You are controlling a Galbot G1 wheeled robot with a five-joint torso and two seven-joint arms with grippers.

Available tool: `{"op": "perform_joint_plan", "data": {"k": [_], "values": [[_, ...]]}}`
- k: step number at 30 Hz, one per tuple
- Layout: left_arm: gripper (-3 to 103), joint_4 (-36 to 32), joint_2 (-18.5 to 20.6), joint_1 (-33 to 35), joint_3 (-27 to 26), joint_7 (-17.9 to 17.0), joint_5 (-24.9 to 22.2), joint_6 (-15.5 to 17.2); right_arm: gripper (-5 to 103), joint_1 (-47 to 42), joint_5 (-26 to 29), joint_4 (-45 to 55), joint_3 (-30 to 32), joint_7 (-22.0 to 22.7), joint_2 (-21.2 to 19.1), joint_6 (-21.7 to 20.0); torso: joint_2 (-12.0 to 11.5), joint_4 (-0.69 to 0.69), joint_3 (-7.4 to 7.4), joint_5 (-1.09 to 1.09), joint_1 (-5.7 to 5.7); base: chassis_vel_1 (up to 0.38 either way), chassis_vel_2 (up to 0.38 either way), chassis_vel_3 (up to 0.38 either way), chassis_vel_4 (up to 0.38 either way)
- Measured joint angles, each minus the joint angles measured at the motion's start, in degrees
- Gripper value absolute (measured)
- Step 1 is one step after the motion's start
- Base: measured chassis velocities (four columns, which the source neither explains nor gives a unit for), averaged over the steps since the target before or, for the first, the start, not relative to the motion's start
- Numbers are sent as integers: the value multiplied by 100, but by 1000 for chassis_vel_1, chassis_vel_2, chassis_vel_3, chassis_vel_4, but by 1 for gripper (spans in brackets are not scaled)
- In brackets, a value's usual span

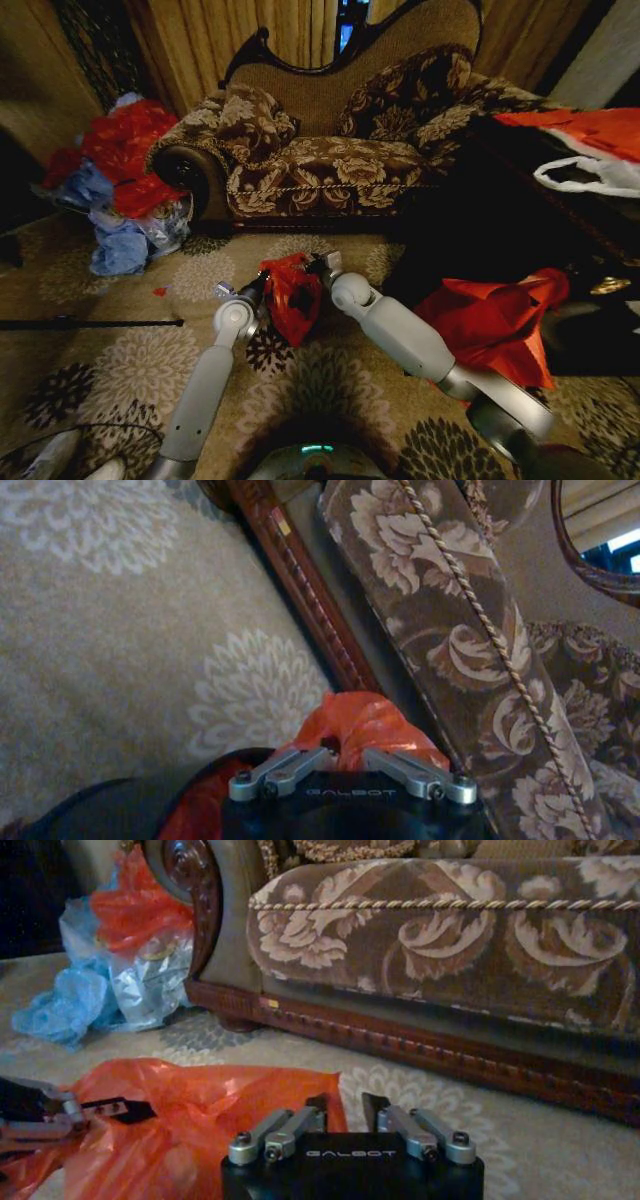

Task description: Place a garbage bag over the trash bin.

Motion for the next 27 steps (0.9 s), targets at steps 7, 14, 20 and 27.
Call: {"op": "perform_joint_plan", "data": {"k": [7,14,20,27], "values": [[0,3,37,-26,4,14,-9,-1,0,-114,203,348,-21,-16,-260,-153,0,-1,0,0,0,0,0,0,0],[0,3,86,-42,9,105,-41,-1,31,-124,-76,293,-33,54,-200,-172,0,0,0,0,0,0,0,0,0],[0,-12,119,-32,25,180,-22,1,52,-9,-172,123,-103,10,-133,-272,0,0,0,-1,0,0,0,0,0],[0,-52,126,-1,97,220,75,4,67,94,-166,-133,-142,114,66,-210,0,0,0,-1,0,0,0,0,0]]}}
